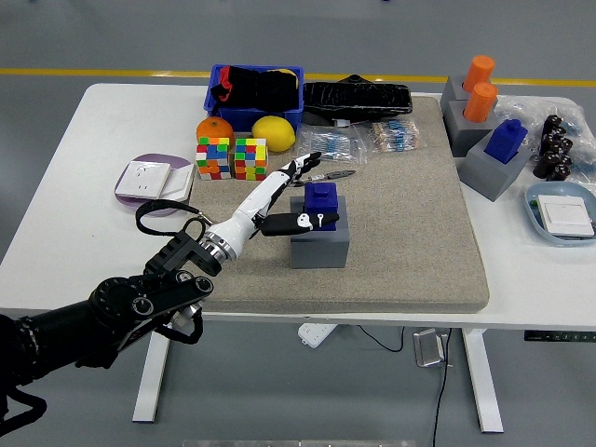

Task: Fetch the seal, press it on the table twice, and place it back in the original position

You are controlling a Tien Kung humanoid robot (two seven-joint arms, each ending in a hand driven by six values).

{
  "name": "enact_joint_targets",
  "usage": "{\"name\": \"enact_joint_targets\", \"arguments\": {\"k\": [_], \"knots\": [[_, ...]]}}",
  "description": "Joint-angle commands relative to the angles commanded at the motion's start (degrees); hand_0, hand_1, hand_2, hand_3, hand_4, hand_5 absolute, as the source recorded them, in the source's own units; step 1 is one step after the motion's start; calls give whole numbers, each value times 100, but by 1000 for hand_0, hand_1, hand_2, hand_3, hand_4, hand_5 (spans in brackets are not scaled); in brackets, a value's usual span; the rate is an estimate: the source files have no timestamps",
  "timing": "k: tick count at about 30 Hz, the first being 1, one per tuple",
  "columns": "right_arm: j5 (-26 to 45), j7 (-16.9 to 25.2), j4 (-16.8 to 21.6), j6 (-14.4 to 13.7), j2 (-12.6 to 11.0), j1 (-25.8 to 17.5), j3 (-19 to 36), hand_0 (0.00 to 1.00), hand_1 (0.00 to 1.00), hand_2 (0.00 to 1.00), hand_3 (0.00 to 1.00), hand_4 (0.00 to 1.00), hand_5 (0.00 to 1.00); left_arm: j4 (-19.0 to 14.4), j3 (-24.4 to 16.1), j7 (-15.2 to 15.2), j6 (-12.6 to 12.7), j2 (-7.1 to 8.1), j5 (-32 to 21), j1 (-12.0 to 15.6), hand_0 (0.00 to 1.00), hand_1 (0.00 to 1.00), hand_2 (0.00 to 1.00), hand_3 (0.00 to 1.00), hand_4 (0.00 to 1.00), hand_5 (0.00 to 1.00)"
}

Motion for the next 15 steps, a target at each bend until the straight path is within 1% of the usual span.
{"name": "enact_joint_targets", "arguments": {"k": [3,4,9,11,13,15], "knots": [[-4,1,0,0,2,-3,16,836,765,754,699,761,364,1,-136,-5,-22,74,-17,23,998,998,998,998,998,572],[-5,1,-1,1,3,-4,20,836,764,755,699,761,364,-2,-190,-20,-26,104,-31,33,998,998,998,998,998,629],[-17,0,-2,0,4,-8,47,836,764,755,699,761,364,-101,-643,-92,6,344,-57,158,998,998,998,998,998,629],[-23,0,-4,0,3,-9,57,836,765,755,699,761,364,-125,-839,-105,33,419,-30,231,998,998,998,998,998,612],[-27,-1,-4,0,6,-12,69,836,765,755,699,761,364,-93,-1016,-122,68,498,-27,294,998,998,998,998,998,612],[-37,-2,-4,1,6,-7,77,836,765,755,699,761,364,-34,-1105,-123,81,557,-32,314,998,998,998,998,998,612]]}}
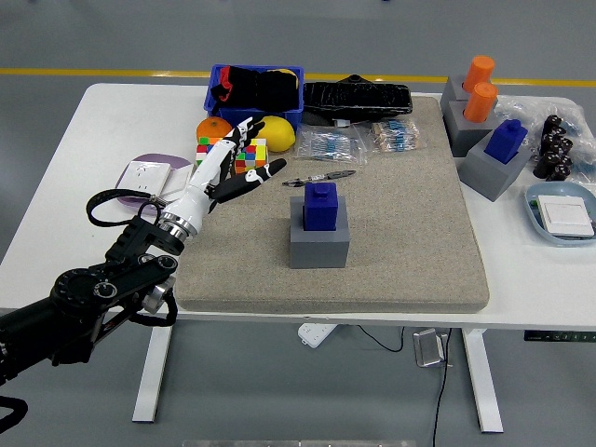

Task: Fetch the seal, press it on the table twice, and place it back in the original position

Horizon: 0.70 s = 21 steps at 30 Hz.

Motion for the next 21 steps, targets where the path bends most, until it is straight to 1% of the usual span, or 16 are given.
{"name": "enact_joint_targets", "arguments": {"k": [4,6,7,11,15,21], "knots": [[-11,0,1,-2,-4,12,51,836,765,755,699,762,364,137,-158,33,44,158,4,-10,998,998,998,998,998,618],[-14,1,2,-7,-10,19,75,836,765,755,699,762,364,160,-278,52,59,248,11,-6,998,998,998,998,998,618],[-14,1,1,-8,-14,23,86,836,764,755,699,762,364,165,-340,64,59,285,16,0,998,998,998,998,998,592],[-25,0,2,-16,-33,39,136,836,764,755,699,762,364,181,-636,105,65,437,15,46,998,998,998,998,998,592],[-34,0,3,-23,-43,65,175,836,764,755,699,762,365,195,-758,145,55,513,22,61,998,998,998,998,998,587],[-23,0,10,-22,-51,126,147,836,765,755,699,761,364,196,-918,191,45,585,85,47,998,998,998,998,998,581]]}}
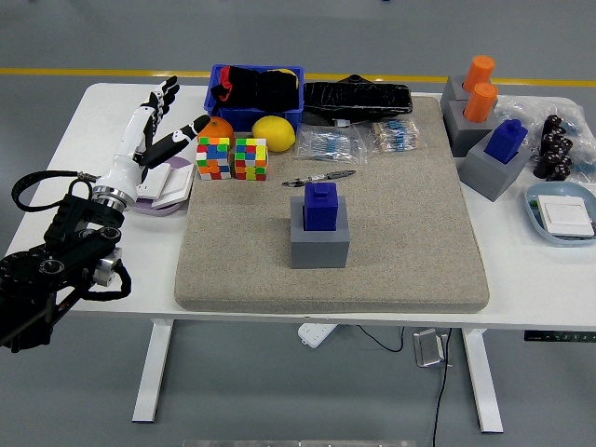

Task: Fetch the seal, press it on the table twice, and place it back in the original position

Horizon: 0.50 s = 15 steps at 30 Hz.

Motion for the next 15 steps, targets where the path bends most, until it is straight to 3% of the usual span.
{"name": "enact_joint_targets", "arguments": {"k": [15], "knots": [[0,0,-1,-8,-47,36,-64,836,764,755,699,760,366,-6,-171,53,-11,215,80,84,998,998,998,998,998,552]]}}
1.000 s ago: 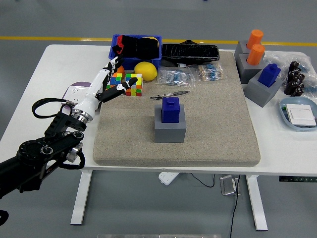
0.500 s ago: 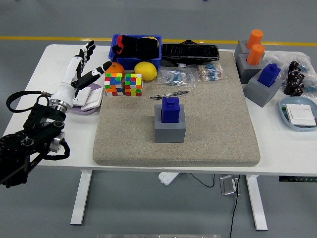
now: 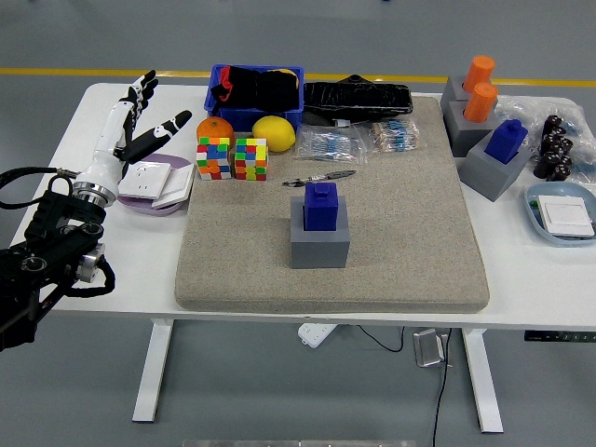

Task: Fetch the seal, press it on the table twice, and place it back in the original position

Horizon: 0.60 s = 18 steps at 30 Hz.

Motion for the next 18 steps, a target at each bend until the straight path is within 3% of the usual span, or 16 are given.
{"name": "enact_joint_targets", "arguments": {"k": [18], "knots": [[9,3,0,0,-40,6,-71,836,764,755,698,760,367,-28,51,39,0,46,25,-11,996,998,998,998,998,541]]}}
